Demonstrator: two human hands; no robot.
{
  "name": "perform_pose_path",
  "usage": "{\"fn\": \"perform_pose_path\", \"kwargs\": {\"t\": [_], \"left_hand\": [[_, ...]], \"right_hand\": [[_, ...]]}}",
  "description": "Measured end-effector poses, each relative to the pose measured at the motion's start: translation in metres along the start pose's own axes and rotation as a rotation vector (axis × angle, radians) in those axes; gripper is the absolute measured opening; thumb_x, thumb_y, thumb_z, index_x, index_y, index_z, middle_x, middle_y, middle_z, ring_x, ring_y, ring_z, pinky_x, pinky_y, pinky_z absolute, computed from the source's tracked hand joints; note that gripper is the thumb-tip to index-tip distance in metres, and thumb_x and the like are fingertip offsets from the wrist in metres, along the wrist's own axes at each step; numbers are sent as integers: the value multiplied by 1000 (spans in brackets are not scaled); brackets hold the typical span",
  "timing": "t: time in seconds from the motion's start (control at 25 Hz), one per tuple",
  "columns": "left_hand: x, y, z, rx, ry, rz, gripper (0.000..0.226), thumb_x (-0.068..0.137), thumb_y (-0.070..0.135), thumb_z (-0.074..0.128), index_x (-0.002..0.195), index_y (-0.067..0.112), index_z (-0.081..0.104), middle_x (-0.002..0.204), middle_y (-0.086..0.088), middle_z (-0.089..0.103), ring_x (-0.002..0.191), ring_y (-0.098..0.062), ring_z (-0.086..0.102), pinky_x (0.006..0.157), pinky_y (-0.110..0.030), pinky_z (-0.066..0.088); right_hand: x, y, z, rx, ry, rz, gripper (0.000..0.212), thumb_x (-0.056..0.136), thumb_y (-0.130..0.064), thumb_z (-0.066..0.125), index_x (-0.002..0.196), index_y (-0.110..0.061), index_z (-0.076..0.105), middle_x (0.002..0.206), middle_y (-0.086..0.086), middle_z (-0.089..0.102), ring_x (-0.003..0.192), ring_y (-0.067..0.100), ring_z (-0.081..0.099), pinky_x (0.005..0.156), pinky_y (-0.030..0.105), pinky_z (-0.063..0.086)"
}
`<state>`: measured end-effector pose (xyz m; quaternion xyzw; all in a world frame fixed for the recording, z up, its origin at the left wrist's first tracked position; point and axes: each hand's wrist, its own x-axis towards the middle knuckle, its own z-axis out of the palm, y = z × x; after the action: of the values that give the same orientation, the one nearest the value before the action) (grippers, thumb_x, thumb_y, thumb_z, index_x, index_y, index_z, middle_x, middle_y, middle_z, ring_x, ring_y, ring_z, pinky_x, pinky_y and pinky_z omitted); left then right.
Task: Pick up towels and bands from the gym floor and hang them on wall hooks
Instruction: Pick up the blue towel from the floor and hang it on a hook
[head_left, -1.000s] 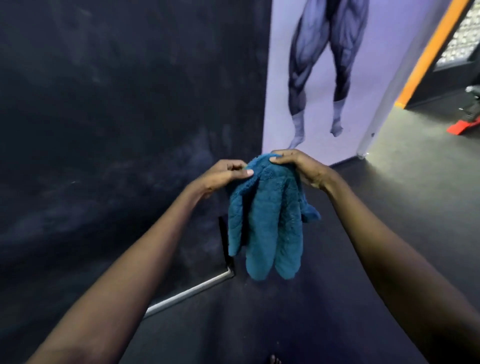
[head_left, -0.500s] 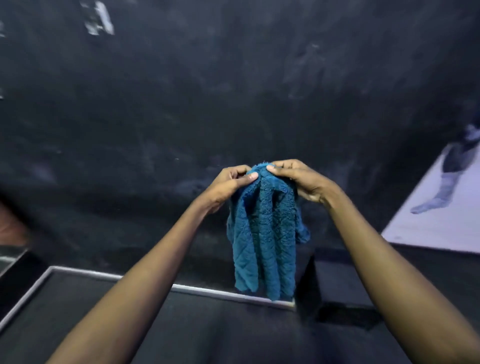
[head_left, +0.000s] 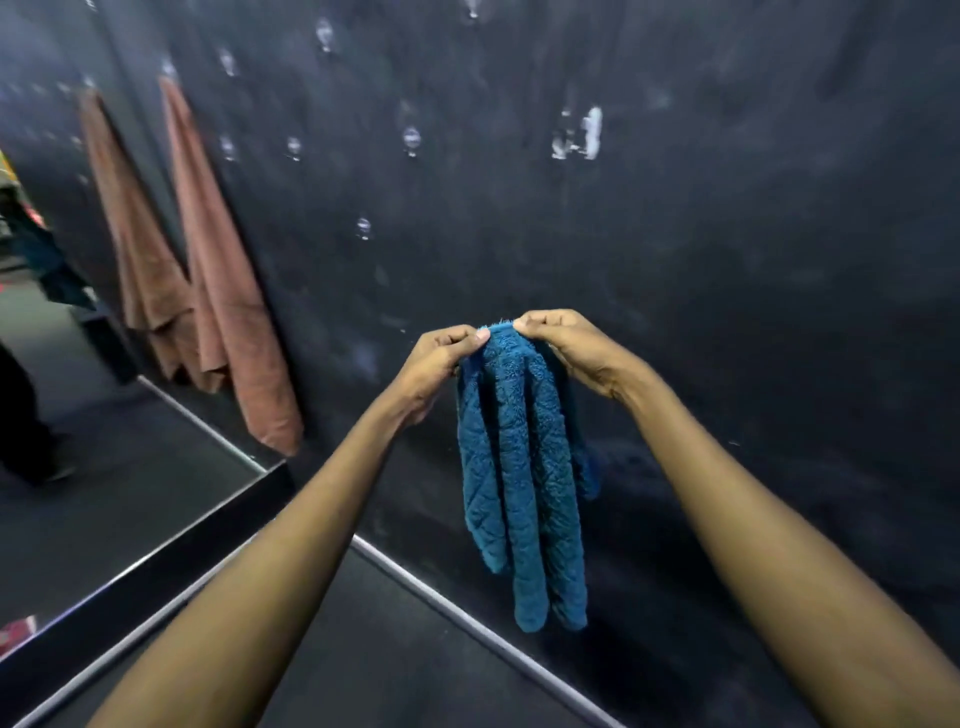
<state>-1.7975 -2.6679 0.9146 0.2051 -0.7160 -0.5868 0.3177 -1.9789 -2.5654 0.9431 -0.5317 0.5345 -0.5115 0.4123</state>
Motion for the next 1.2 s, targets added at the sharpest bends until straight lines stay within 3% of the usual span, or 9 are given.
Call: {"fn": "perform_pose_path", "kwargs": {"t": [0.08, 0.2, 0.32, 0.44, 0.52, 0.64, 0.84, 1.0, 1.2], "left_hand": [[8, 5, -56, -22, 72, 19, 33, 94, 29, 61, 98, -3, 69, 95, -11, 70, 88, -17, 61, 84, -33, 43], [26, 10, -125, -75, 127, 35, 33, 96, 26, 60, 101, -4, 69, 99, -22, 69, 87, -26, 63, 84, -37, 50], [48, 18, -188, -30, 155, 62, 23, 99, 23, 55, 95, 6, 71, 93, -15, 71, 80, -21, 66, 77, -31, 53], [76, 20, -258, -23, 231, 69, 24, 101, 18, 51, 103, 3, 69, 93, -12, 72, 78, -17, 67, 73, -27, 54], [99, 24, -301, 43, 304, 96, 22, 101, 16, 50, 102, 2, 66, 88, -8, 70, 75, -12, 64, 71, -25, 51], [138, 28, -370, 194, 434, 183, 8, 97, 11, 56, 95, 9, 64, 85, -1, 65, 77, -9, 57, 75, -24, 47], [195, 34, -483, 221, 509, 218, 11, 95, 7, 58, 96, 10, 69, 90, -4, 69, 79, -6, 62, 77, -17, 50], [245, 32, -560, 282, 547, 256, 12, 95, 8, 59, 93, 12, 70, 84, 0, 70, 73, -1, 62, 73, -15, 50], [308, 17, -640, 262, 586, 308, 12, 95, 15, 60, 94, 10, 71, 88, -3, 71, 81, -11, 62, 80, -27, 51]], "right_hand": [[50, -7, 36, -29, -25, -35, 15, 97, -25, 60, 98, -11, 68, 95, 7, 69, 87, 17, 62, 80, 29, 49], [117, -17, 77, -149, -47, -71, 18, 94, -35, 64, 93, -18, 70, 93, 1, 71, 85, 12, 63, 80, 28, 49], [176, -28, 107, -34, -29, -80, 11, 95, -23, 64, 97, -14, 70, 95, 4, 72, 89, 15, 65, 83, 29, 52], [240, -49, 141, 53, -61, -104, 9, 93, -9, 62, 99, -11, 69, 93, 5, 71, 85, 14, 66, 76, 23, 55], [289, -60, 161, -32, -18, -213, 9, 91, -8, 65, 97, -14, 70, 94, 8, 69, 87, 15, 63, 81, 25, 52], [364, -75, 190, -164, 110, -401, 9, 90, -11, 69, 97, -15, 70, 86, 5, 68, 77, 8, 60, 75, 19, 49], [499, -93, 228, -325, 142, -490, 8, 85, -21, 71, 94, -21, 69, 65, -7, 57, 63, 6, 50, 64, 24, 42], [583, -111, 254, -587, 163, -449, 20, 82, -41, 70, 92, -24, 73, 84, -5, 72, 79, 9, 63, 76, 30, 49], [660, -133, 280, -728, 207, -411, 23, 88, -39, 66, 96, -19, 75, 92, -3, 72, 86, 11, 62, 73, 23, 42]]}}
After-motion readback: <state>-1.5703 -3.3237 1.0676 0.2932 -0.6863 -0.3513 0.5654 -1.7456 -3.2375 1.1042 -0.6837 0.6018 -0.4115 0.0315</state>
